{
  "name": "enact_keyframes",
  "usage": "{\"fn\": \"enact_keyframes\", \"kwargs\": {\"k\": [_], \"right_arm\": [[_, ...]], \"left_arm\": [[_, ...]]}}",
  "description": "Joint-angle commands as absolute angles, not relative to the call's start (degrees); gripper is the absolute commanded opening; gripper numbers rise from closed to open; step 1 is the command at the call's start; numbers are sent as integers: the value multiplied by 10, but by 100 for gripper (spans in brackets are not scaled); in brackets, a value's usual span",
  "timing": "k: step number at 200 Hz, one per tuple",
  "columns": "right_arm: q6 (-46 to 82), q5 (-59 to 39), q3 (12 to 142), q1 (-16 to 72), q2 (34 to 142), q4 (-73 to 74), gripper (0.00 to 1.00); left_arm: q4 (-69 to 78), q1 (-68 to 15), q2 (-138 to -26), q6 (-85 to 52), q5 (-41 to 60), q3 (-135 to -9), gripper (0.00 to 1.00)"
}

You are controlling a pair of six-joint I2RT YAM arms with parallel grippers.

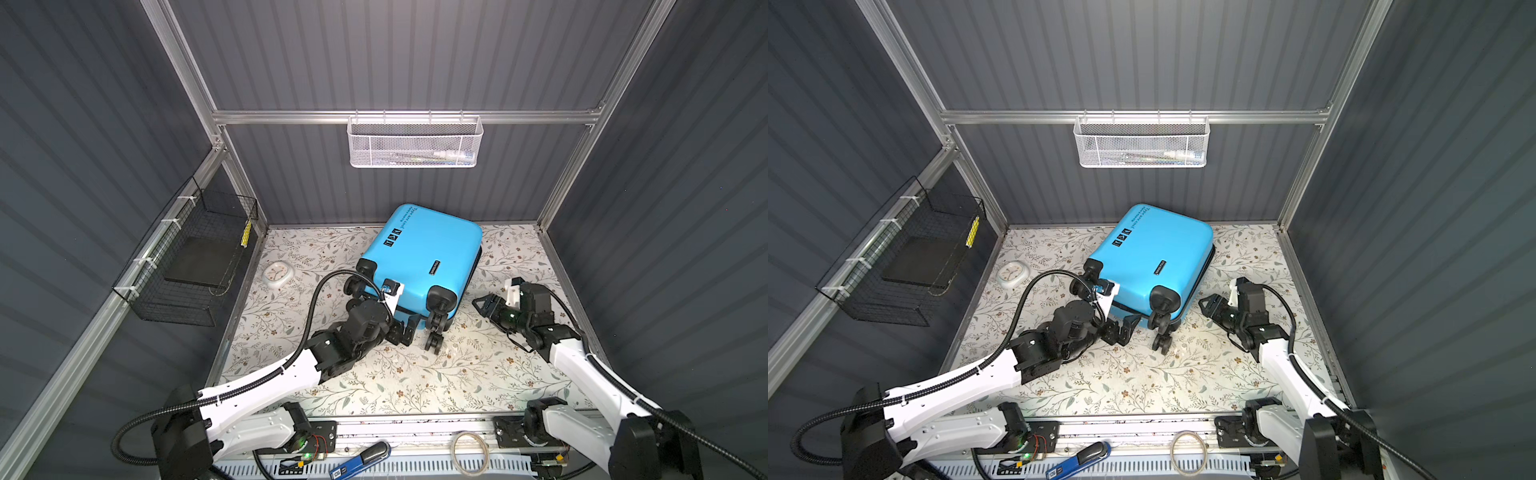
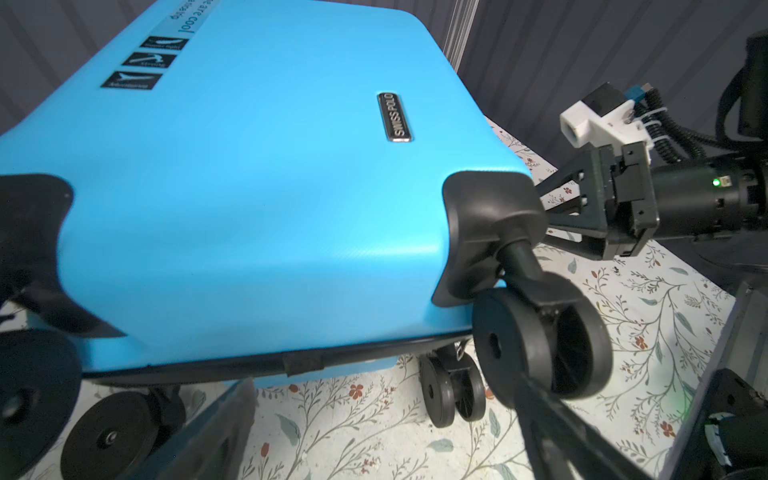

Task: Pack the luggage

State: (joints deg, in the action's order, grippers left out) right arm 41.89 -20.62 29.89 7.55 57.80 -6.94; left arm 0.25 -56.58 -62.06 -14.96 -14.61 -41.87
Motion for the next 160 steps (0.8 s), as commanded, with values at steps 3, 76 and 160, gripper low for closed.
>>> {"fn": "enact_keyframes", "kwargs": {"k": [3, 76, 160], "right_arm": [[405, -199, 271, 77, 527, -99, 68], [385, -217, 233, 90, 463, -108, 69], [341, -213, 227, 107, 468, -100, 70]], "left_arm": [[80, -566, -613, -114, -101, -378, 100], [420, -601, -683, 37, -46, -239, 98], [749, -671, -872, 52, -183, -231, 98]]}}
